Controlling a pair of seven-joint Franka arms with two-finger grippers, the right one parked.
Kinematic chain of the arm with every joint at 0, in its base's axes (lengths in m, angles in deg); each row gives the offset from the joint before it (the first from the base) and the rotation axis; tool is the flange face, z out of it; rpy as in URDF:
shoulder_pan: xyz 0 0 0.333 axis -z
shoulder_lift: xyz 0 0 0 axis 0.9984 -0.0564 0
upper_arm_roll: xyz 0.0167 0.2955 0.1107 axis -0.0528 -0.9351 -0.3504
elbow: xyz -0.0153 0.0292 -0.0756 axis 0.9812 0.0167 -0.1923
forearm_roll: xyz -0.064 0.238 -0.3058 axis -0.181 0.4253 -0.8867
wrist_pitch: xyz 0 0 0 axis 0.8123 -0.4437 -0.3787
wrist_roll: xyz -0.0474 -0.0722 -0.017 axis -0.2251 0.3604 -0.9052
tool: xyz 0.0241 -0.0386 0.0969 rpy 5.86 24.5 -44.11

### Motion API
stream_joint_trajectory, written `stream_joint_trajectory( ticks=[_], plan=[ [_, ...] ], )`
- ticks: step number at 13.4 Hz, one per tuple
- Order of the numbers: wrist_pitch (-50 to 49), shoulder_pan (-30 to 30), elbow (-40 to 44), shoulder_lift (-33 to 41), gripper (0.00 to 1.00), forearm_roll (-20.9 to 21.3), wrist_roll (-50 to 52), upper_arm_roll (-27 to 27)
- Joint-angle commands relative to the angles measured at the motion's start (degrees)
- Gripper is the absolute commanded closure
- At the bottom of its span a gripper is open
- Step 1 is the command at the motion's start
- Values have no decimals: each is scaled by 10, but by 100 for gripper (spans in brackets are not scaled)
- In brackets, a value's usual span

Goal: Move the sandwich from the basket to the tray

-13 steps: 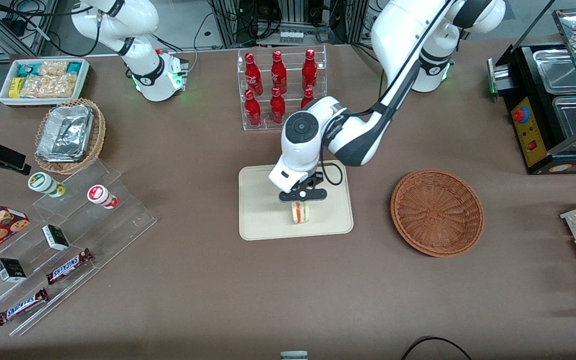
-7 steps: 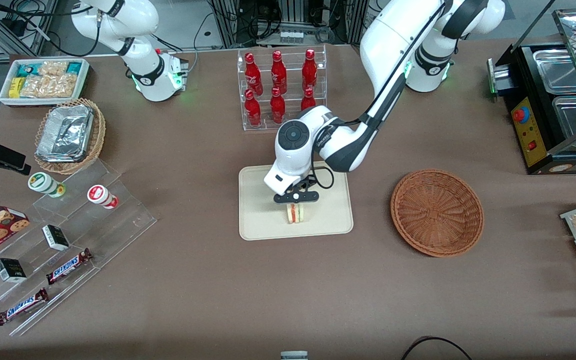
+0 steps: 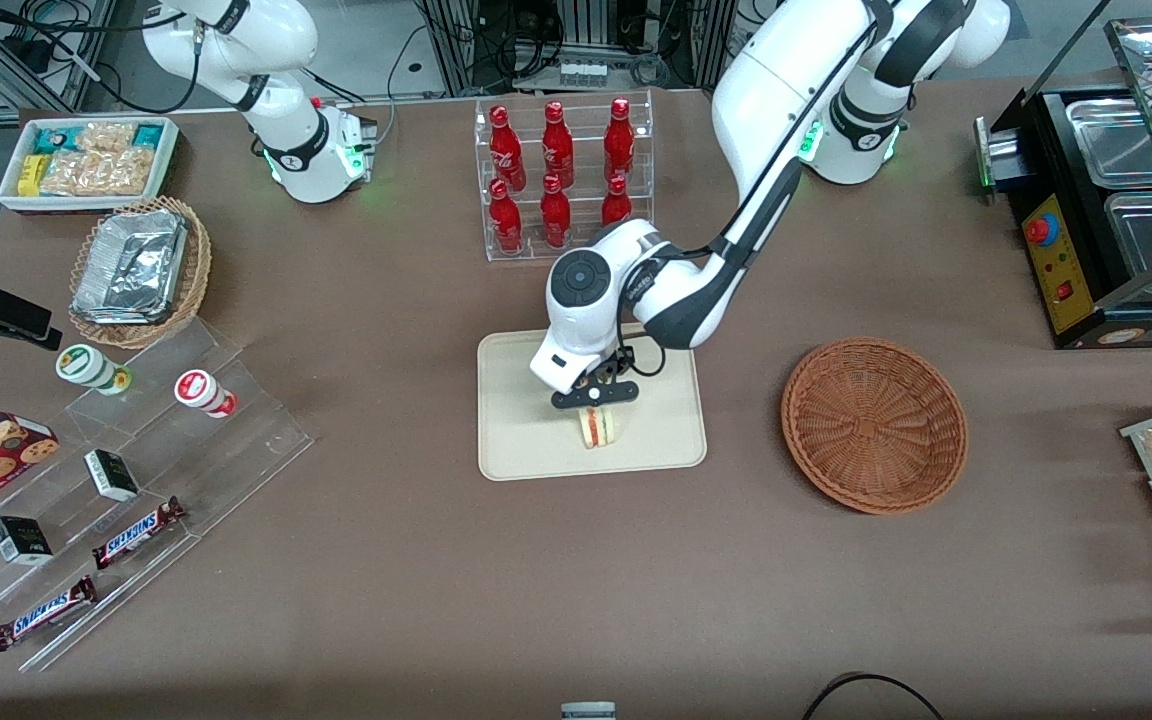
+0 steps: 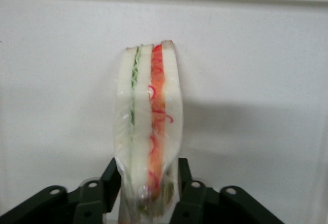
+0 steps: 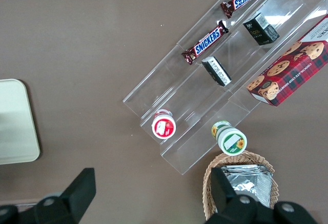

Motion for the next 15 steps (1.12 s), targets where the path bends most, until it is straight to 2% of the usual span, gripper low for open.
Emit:
stream_joint_trajectory(
  ticks=[1,6,12,14,15],
  plan=[
    [-9,13,9,9,0,15,19,-8],
    [-83,6,10,105,0,14,16,-13],
    [-181,-100,11,226,0,6,0,-12],
    [-206,-137,11,254,0,-23,-52,-12],
    [-217,-169,11,270,0,-55,-91,-12]
  ],
)
